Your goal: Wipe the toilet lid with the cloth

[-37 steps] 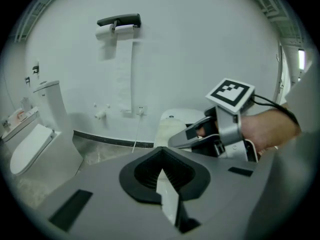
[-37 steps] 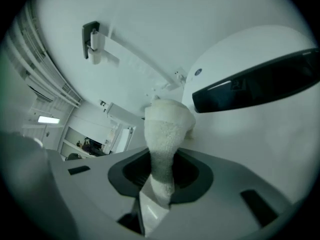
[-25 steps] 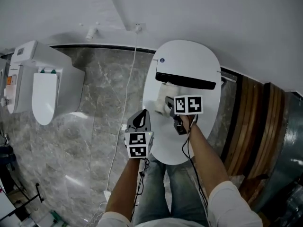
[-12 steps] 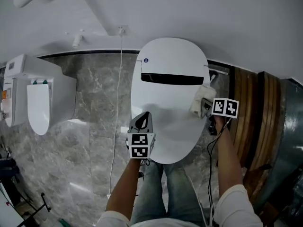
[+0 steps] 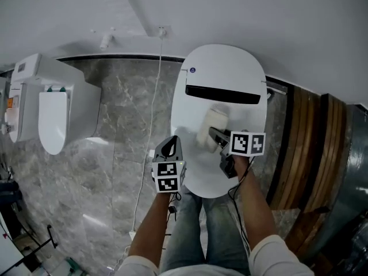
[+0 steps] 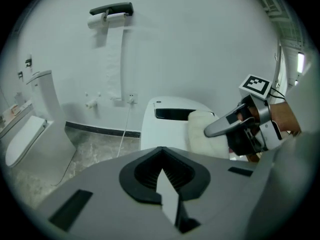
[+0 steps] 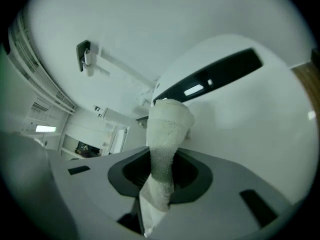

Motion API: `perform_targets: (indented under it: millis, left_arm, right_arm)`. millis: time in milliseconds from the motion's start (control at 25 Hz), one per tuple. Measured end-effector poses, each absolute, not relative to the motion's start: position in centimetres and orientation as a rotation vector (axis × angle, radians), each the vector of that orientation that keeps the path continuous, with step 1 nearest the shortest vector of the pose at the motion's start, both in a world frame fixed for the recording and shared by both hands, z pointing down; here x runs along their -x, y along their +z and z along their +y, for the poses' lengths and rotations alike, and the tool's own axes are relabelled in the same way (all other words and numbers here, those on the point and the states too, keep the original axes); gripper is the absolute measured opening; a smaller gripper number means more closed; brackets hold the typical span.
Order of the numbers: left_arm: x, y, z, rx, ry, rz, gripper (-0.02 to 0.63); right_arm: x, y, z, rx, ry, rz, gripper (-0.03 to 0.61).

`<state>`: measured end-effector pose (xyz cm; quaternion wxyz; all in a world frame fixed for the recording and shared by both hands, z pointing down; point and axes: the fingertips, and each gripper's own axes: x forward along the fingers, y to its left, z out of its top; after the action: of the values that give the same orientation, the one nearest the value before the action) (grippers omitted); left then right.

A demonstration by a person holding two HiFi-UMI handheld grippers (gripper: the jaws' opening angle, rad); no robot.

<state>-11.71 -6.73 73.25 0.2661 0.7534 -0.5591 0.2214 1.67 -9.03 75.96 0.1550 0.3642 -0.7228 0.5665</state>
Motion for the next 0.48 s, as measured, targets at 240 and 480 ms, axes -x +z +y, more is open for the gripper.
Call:
perform_targets:
  millis: [240, 480]
  left_arm:
    - [14.9, 73.6, -5.9, -1.986, 0.618, -1.580, 0.014]
    - [14.8, 73.8, -5.3, -1.984, 0.609, -1.566, 0.014]
  right_arm:
    - [11.6, 78.6, -5.6, -0.692, 1.528, -2.028, 0.084]
    - [10.7, 80.8, -5.1, -0.767, 1.415, -1.941, 0.084]
